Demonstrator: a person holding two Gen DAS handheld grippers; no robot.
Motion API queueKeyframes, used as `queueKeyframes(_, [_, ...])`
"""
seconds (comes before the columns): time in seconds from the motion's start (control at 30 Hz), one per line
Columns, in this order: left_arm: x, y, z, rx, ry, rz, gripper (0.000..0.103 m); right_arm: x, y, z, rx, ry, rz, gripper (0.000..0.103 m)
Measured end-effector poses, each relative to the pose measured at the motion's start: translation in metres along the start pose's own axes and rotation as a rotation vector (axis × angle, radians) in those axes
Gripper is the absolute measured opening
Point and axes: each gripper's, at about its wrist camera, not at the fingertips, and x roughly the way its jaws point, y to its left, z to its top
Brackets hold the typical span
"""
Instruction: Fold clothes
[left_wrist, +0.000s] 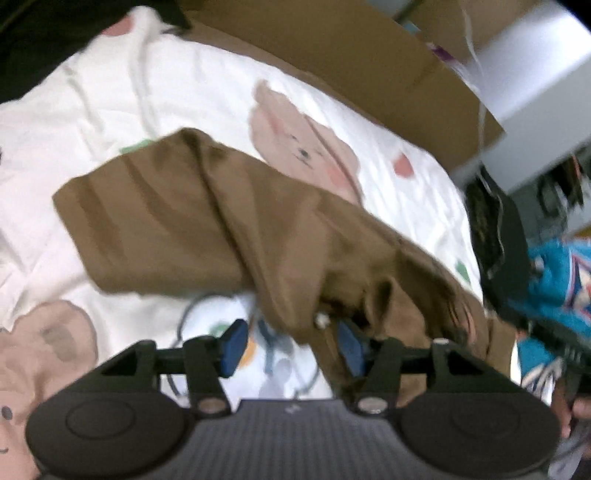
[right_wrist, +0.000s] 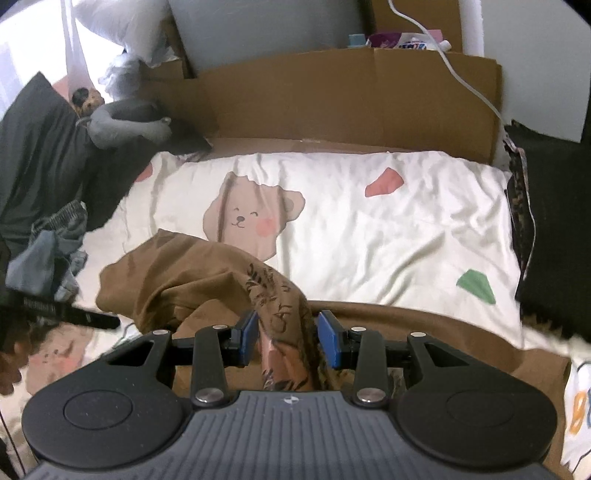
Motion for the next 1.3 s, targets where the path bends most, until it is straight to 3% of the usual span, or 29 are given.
queueKeyframes(0.3, [0.036,0.014,0.028,-0.063,0.008,0.038,0.064,0.022,-0.002,-0.023,-0.047,0.128,-0.028,0.052])
queueKeyframes(0.4, [0.041,0.018,0.027,-0.08,0.008,0.032,0.058,0.025,-0.004,-0.034,-0.065,0.149,-0.045,0.05])
queueKeyframes(0.47, [0.044,0.02,0.028,-0.096,0.021,0.021,0.045,0.028,-0.005,-0.037,-0.074,0.174,-0.035,0.013])
queueKeyframes(0.5, [0.047,0.022,0.028,-0.113,0.03,0.013,0.043,0.029,-0.007,-0.039,-0.074,0.186,-0.027,0.01])
queueKeyframes(0.57, [0.05,0.025,0.03,-0.145,0.046,-0.006,0.024,0.027,-0.008,-0.041,-0.071,0.186,-0.014,0.002])
queueKeyframes(0.63, [0.053,0.028,0.031,-0.167,0.06,-0.017,0.01,0.023,-0.008,-0.043,-0.076,0.182,0.009,0.001])
queueKeyframes(0.8, [0.038,0.021,0.037,-0.143,-0.022,-0.054,0.008,0.008,-0.002,-0.056,-0.087,0.209,0.102,0.0])
queueKeyframes(1.0, [0.026,0.004,0.047,-0.101,-0.062,-0.108,0.006,-0.007,0.021,-0.085,-0.105,0.281,0.244,0.0])
queueKeyframes(1.3, [-0.002,-0.034,0.07,-0.061,-0.116,-0.269,0.004,-0.03,0.037,-0.091,-0.065,0.324,0.496,0.0])
